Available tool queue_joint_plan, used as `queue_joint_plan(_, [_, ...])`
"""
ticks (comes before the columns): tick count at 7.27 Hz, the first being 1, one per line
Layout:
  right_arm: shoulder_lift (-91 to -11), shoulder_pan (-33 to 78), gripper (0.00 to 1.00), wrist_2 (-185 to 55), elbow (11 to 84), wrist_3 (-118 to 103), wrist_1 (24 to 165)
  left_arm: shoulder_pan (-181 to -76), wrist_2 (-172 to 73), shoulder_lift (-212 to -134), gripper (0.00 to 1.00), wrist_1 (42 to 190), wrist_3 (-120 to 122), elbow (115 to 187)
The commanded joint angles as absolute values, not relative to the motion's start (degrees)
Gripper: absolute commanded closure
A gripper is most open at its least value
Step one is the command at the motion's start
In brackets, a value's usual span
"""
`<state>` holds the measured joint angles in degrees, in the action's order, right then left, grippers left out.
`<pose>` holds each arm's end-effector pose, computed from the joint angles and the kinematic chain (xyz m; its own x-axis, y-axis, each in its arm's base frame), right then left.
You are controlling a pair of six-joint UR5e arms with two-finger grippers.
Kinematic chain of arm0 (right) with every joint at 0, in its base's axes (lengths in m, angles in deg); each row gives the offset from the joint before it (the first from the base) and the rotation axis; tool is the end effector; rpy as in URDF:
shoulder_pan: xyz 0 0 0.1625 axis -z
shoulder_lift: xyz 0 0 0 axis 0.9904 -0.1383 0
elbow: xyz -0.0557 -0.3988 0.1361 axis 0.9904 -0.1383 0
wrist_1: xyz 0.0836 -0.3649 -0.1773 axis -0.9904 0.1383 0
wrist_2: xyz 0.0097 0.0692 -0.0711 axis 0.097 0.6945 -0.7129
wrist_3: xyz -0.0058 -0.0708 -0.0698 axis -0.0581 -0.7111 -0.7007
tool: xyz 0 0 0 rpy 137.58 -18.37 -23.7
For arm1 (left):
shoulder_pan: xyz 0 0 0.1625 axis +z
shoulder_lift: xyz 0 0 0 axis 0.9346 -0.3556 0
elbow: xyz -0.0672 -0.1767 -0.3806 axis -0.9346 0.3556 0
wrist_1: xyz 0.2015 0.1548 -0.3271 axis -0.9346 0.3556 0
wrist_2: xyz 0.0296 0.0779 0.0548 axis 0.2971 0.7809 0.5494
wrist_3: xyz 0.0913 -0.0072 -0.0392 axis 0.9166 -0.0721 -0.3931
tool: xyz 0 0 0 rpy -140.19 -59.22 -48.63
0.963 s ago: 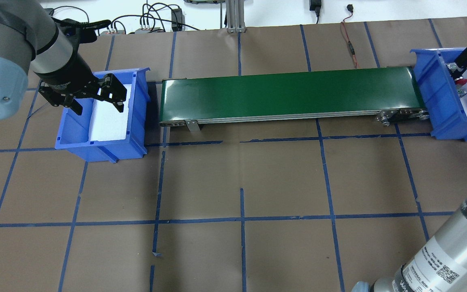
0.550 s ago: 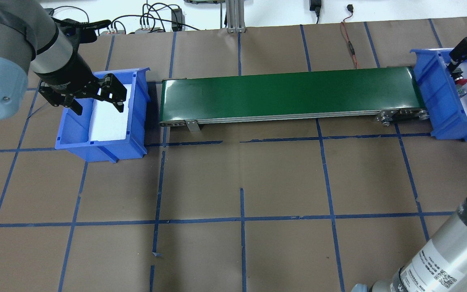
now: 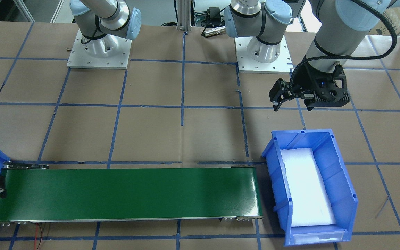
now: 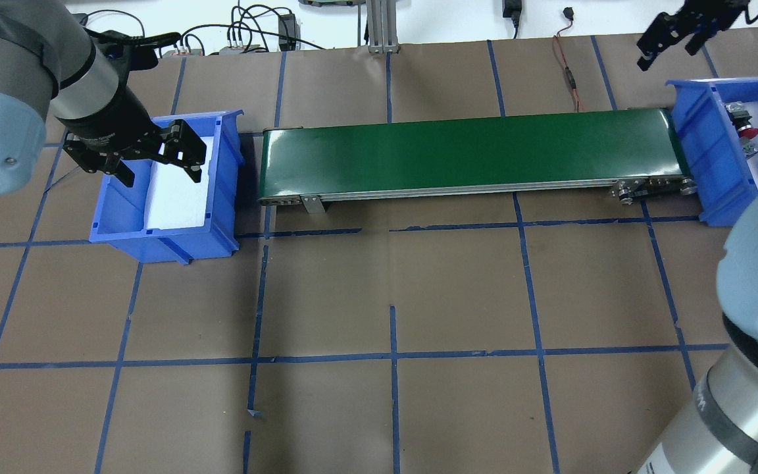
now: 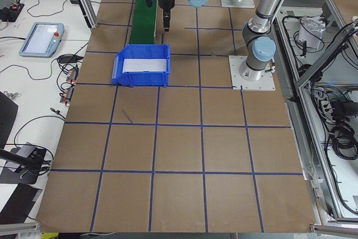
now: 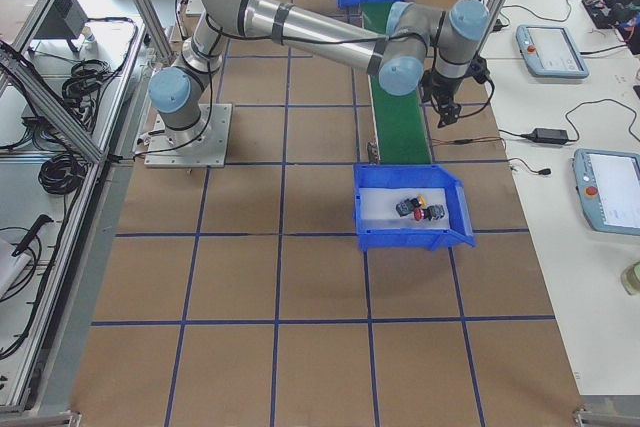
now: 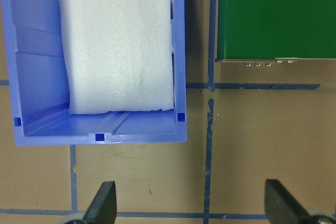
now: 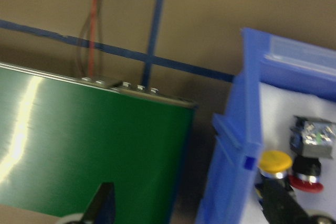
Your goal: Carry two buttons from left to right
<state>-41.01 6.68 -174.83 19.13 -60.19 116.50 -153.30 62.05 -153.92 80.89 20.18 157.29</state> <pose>-0.0459 -0.7233 0.4028 -0.9288 -0.3705 0.0001 -0.3692 0.9256 -0.0832 -0.0819 -0.5039 0.4372 -0.9996 -0.0264 -0.0037 -0.0263 0.9994 -0.0212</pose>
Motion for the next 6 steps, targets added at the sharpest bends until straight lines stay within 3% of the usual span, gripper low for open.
queue_joint_plan(1, [-47.21,-2.72,0.0,-174.41,23.76,-59.07,116.7,-153.37,62.02,-153.59,0.0,80.88,20.12,157.88])
queue_joint_plan(4, [-54.78,-11.27,0.0,-175.02,29.04,-58.03,116.17,-153.19,62.19,-153.68,0.0,79.92,20.21,158.24])
queue_joint_plan(6, [-59.88,-11.2,0.0,-175.46,33.96,-38.88,116.52,-153.11,62.37,-154.03,0.0,80.09,20.21,157.45])
